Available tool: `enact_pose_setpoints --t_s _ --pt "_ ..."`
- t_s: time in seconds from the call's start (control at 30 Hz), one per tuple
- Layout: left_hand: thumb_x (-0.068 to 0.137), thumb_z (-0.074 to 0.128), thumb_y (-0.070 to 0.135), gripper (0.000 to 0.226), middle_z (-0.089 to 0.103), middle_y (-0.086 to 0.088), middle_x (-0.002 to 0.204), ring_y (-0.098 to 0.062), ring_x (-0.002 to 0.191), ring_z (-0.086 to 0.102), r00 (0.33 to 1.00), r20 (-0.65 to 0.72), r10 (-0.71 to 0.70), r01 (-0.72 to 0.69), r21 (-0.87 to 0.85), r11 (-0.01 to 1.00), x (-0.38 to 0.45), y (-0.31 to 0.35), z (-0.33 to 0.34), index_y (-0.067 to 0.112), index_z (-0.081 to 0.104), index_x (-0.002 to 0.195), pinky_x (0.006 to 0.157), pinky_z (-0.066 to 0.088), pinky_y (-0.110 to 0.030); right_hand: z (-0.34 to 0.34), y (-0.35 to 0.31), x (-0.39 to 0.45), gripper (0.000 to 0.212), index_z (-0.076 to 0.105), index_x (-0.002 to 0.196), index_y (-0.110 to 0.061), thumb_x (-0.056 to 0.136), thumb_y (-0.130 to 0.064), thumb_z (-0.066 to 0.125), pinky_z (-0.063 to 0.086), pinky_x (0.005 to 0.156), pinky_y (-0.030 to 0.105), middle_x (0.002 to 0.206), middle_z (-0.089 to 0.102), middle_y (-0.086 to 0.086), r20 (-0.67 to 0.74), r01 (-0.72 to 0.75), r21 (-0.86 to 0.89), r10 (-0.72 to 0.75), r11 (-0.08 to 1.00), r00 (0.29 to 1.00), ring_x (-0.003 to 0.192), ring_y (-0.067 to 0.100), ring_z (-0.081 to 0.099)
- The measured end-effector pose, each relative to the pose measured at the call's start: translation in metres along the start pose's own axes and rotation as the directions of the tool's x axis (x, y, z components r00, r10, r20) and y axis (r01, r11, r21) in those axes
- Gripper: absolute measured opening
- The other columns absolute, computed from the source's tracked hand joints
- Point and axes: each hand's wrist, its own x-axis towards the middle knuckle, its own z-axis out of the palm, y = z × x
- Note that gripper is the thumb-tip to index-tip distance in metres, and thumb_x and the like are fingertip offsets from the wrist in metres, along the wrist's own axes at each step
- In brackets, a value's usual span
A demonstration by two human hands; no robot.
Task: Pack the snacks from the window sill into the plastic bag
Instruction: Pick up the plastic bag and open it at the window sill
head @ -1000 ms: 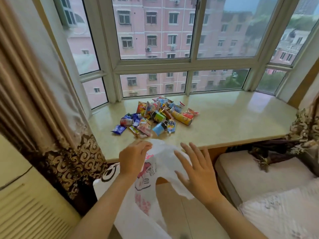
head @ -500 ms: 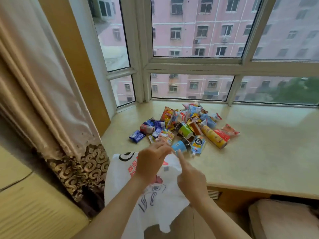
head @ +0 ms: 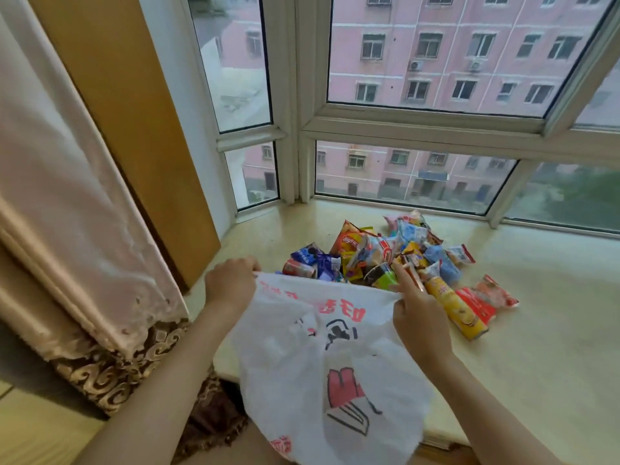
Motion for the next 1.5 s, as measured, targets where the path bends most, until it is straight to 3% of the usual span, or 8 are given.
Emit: enact_pose_setpoints --t_s 0.3,0.53,0.7,0.83,1.03,1.23,1.33,1.5 --pt "0.090 0.057 0.009 0.020 0.071 -0.009 0.097 -0.028 0.087 0.063 0.954 -0.296 -0.042 -0.065 -0.344 0.937 0.156 0.004 -0.048 0.013 0.069 0.106 0.067 0.047 -0.030 0.030 -0.024 0.146 0.064 0.046 0.140 -0.018 0.081 0.007 0.051 0.045 0.047 0.030 0.075 0.070 0.016 -0.145 0.087 0.035 -0.081 0.996 0.986 0.048 0.023 0.053" --pt "0.085 0.068 0.016 0.009 0.066 -0.002 0.084 -0.012 0.068 0.052 0.662 -0.746 0.069 -0.349 -0.225 0.910 0.197 -0.006 -0.096 0.009 0.064 0.090 0.053 0.036 -0.025 0.032 -0.052 0.218 0.046 0.058 0.127 -0.013 0.085 0.006 0.053 0.044 0.054 0.018 0.104 0.067 -0.010 -0.505 0.278 0.240 -0.125 0.930 0.854 0.050 0.003 0.050" --pt "0.067 0.070 -0.011 0.041 0.060 0.000 0.086 -0.014 0.070 0.050 0.873 -0.468 0.139 -0.225 -0.131 0.966 0.188 -0.025 -0.027 0.014 0.062 0.098 0.048 0.027 -0.020 0.088 -0.020 0.238 0.056 0.056 0.129 -0.010 0.078 0.011 0.053 0.052 0.087 0.043 0.108 0.071 0.006 -0.196 0.194 0.173 -0.159 0.966 0.968 0.089 0.023 0.067" --pt "0.079 0.061 -0.003 0.049 0.060 0.007 0.109 -0.016 0.094 0.057 0.960 -0.255 -0.116 0.090 -0.113 0.990 0.198 -0.043 0.029 0.025 0.054 0.119 0.058 0.039 -0.025 0.136 -0.005 0.254 0.062 0.054 0.133 -0.013 0.075 0.008 0.059 0.047 0.084 0.034 0.120 0.066 0.008 0.018 0.066 0.176 -0.070 0.982 0.997 0.106 0.026 0.062" --pt "0.094 0.048 0.005 0.037 0.062 0.009 0.122 -0.016 0.103 0.060 0.915 -0.095 -0.391 0.365 -0.212 0.906 0.225 -0.052 0.101 0.027 0.058 0.122 0.068 0.041 -0.025 0.217 0.024 0.280 0.062 0.050 0.136 -0.016 0.078 0.001 0.063 0.051 0.083 0.040 0.130 0.060 0.007 0.153 -0.031 0.216 -0.003 0.976 0.988 0.112 0.027 0.059" --pt "0.092 0.054 0.013 0.021 0.069 0.007 0.093 -0.015 0.077 0.057 0.784 -0.248 -0.569 0.420 -0.463 0.780 0.234 -0.055 0.152 0.029 0.067 0.096 0.053 0.037 -0.025 0.272 0.053 0.279 0.057 0.053 0.132 -0.015 0.078 -0.006 0.069 0.048 0.077 0.033 0.119 0.066 0.006 0.123 -0.048 0.268 0.015 0.962 0.992 0.101 0.023 0.063" --pt "0.092 0.060 0.030 0.009 0.068 0.005 0.084 -0.016 0.071 0.055 0.760 -0.271 -0.590 0.435 -0.462 0.773 0.243 -0.049 0.154 0.026 0.067 0.090 0.051 0.034 -0.022 0.280 0.057 0.282 0.052 0.053 0.131 -0.017 0.082 -0.013 0.068 0.046 0.071 0.030 0.115 0.067 0.002 0.092 -0.043 0.273 0.019 0.961 0.996 0.099 0.019 0.062" --pt "0.079 0.074 0.044 0.029 0.062 0.008 0.066 -0.013 0.056 0.053 0.819 -0.294 -0.493 0.326 -0.468 0.821 0.268 -0.052 0.162 0.023 0.057 0.069 0.044 0.035 -0.024 0.294 0.052 0.297 0.045 0.052 0.132 -0.019 0.088 -0.023 0.063 0.036 0.065 0.029 0.112 0.068 0.004 0.089 -0.090 0.263 0.069 0.960 0.994 0.097 0.026 0.062"
